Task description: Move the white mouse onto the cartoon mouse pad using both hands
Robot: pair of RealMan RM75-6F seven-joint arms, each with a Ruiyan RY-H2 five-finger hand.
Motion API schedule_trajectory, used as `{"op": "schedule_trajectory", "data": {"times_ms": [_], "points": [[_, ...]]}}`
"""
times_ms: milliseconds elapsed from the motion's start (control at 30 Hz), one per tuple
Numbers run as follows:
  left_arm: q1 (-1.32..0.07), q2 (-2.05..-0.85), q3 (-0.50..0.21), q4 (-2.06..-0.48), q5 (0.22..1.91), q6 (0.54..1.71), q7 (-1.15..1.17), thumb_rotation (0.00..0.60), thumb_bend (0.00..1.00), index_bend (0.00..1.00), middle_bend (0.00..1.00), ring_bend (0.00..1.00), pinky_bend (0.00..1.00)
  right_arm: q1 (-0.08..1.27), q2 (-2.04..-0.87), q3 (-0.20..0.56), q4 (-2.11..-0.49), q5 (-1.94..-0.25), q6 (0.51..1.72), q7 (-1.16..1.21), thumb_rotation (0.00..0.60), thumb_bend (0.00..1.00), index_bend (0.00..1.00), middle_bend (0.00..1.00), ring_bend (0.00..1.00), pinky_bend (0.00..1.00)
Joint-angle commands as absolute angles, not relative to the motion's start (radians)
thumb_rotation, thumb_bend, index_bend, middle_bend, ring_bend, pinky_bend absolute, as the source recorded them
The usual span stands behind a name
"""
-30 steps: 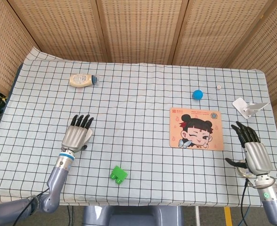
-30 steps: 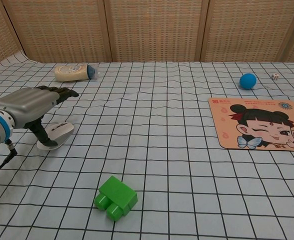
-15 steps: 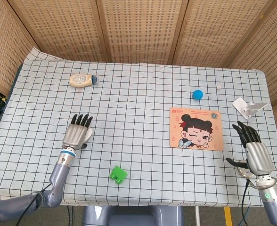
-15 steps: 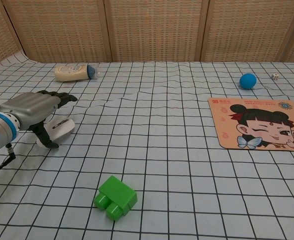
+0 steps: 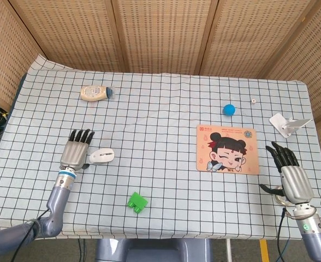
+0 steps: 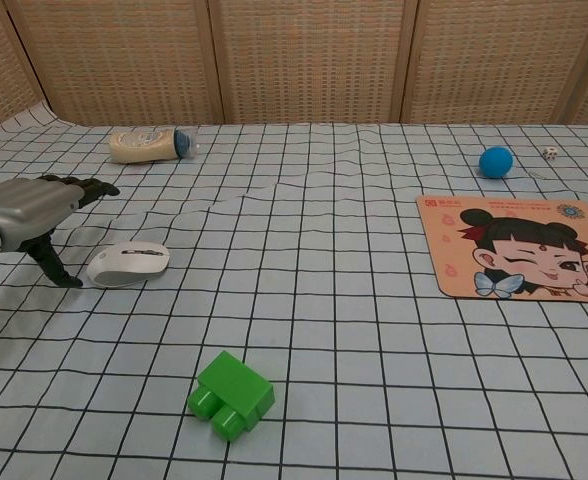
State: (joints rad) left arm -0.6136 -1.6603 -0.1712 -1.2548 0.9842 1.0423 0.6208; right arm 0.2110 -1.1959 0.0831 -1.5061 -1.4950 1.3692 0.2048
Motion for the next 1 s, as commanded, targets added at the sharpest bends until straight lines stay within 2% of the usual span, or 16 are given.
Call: {"op": "schedule_trajectory", "data": {"times_ms": [33, 167, 300, 467, 800, 1000], "points": [[-0.619, -1.656, -0.177, -1.258, 0.977, 1.034, 0.613, 0.6, 0.13, 0.02, 0.0, 0.0, 0.0, 0.211, -1.196, 0.084, -1.505, -1.493, 1.369, 0.205, 0.6, 0.14, 0.0, 0.0, 0.0, 0.0], [-0.621, -1.652, -0.191, -1.297, 0.958, 1.035, 0.602, 0.6, 0.13, 0.06, 0.0, 0.0, 0.01, 0.211, -1.197, 0.086, -1.504, -1.49, 1.368, 0.207, 0.6, 0.14, 0.0, 0.0, 0.0, 0.0], [-0.626, -1.653, -0.207, -1.346, 0.937, 1.063, 0.626, 0.6, 0.13, 0.12, 0.0, 0.0, 0.09, 0.213, -1.195, 0.087, -1.501, -1.488, 1.365, 0.214, 0.6, 0.14, 0.0, 0.0, 0.0, 0.0], [-0.64, -1.663, -0.226, -1.377, 0.882, 1.079, 0.672, 0.6, 0.14, 0.18, 0.01, 0.03, 0.14, 0.212, -1.193, 0.086, -1.502, -1.492, 1.367, 0.221, 0.6, 0.14, 0.0, 0.0, 0.0, 0.0], [-0.715, -1.677, -0.252, -1.46, 0.628, 1.061, 0.861, 0.6, 0.14, 0.19, 0.02, 0.04, 0.15, 0.213, -1.186, 0.085, -1.506, -1.494, 1.363, 0.238, 0.6, 0.14, 0.0, 0.0, 0.0, 0.0], [-0.756, -1.704, -0.249, -1.452, 0.54, 1.067, 0.904, 0.6, 0.14, 0.24, 0.06, 0.07, 0.19, 0.213, -1.183, 0.085, -1.507, -1.496, 1.365, 0.246, 0.6, 0.14, 0.0, 0.0, 0.0, 0.0]]}}
